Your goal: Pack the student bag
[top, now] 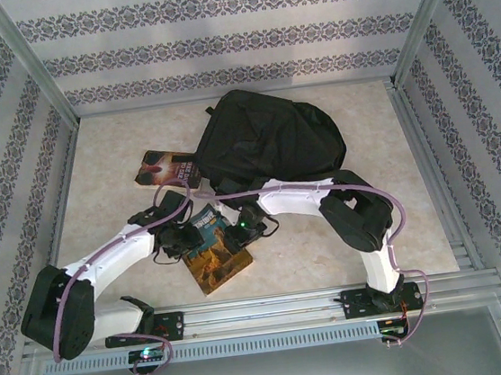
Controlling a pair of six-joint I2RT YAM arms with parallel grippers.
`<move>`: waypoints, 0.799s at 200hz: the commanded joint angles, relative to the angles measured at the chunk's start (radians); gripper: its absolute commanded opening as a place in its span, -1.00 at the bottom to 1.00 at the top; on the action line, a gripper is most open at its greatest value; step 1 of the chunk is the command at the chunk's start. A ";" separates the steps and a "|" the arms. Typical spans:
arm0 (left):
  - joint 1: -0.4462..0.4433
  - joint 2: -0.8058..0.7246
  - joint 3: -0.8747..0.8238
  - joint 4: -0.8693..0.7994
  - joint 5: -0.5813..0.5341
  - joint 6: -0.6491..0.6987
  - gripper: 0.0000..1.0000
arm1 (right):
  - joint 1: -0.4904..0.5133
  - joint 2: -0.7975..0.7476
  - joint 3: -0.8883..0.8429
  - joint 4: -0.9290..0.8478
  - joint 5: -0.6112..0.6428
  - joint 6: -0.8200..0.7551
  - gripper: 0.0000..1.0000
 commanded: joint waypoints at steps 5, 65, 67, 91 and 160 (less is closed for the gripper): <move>0.016 0.021 -0.001 0.031 0.017 0.024 -0.42 | -0.040 0.019 0.050 -0.001 -0.021 0.030 -0.01; 0.079 -0.114 -0.051 -0.080 0.006 -0.001 -0.43 | -0.082 0.110 0.169 -0.005 -0.088 0.053 -0.01; 0.081 -0.119 -0.054 -0.083 0.007 -0.004 -0.43 | -0.082 0.112 0.170 -0.005 -0.092 0.053 -0.01; 0.105 -0.168 -0.100 -0.106 0.004 -0.034 -0.43 | -0.082 0.138 0.204 -0.005 -0.132 0.061 -0.05; 0.134 -0.071 -0.177 0.026 0.050 -0.060 -0.42 | -0.083 0.191 0.242 -0.026 -0.184 0.071 -0.13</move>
